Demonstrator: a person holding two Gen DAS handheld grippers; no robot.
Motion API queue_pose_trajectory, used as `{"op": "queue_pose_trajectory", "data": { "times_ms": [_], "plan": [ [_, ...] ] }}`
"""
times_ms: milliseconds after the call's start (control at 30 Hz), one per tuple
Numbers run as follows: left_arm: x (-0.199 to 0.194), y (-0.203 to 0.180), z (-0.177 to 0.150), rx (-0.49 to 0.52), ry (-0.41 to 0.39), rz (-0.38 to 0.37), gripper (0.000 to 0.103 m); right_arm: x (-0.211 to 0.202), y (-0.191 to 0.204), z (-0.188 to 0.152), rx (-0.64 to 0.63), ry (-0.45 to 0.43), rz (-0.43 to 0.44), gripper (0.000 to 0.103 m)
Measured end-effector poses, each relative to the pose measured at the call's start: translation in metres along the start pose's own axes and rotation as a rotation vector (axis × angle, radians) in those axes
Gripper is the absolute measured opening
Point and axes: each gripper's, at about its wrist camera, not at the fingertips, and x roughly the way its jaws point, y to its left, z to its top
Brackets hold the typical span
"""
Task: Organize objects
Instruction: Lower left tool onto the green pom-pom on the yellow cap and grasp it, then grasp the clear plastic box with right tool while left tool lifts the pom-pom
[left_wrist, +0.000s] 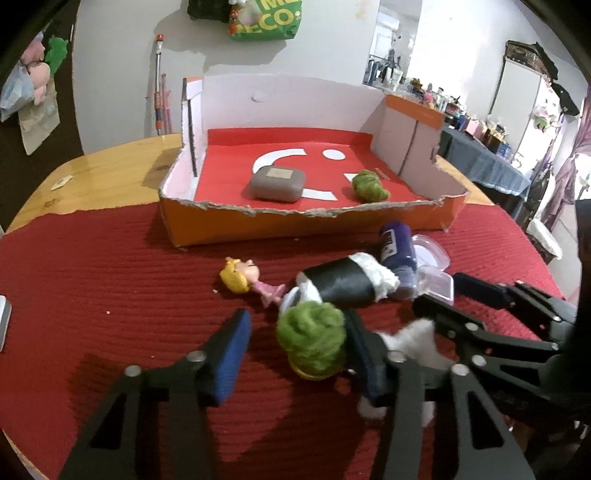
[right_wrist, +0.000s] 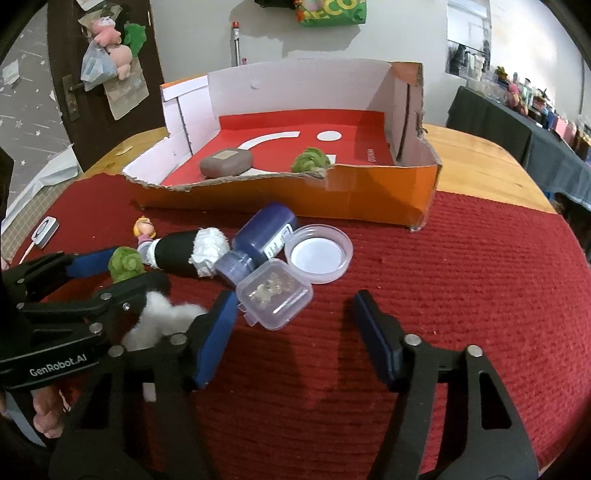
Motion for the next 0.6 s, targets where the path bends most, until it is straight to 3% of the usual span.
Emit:
{"op": "queue_pose_trajectory", "data": {
  "times_ms": [100,600],
  "plan": [
    [0.000,-0.001,0.000,-0.002,0.004,-0.020,0.033,0.000,0.002,0.001,-0.005,0.003,0.006,0.040],
    [-0.019,0.004,0.001,-0.005,-0.033,-0.051,0.031,-0.013,0.005,0.001,0.000,-0.022,0.042,0.040]
  ]
}}
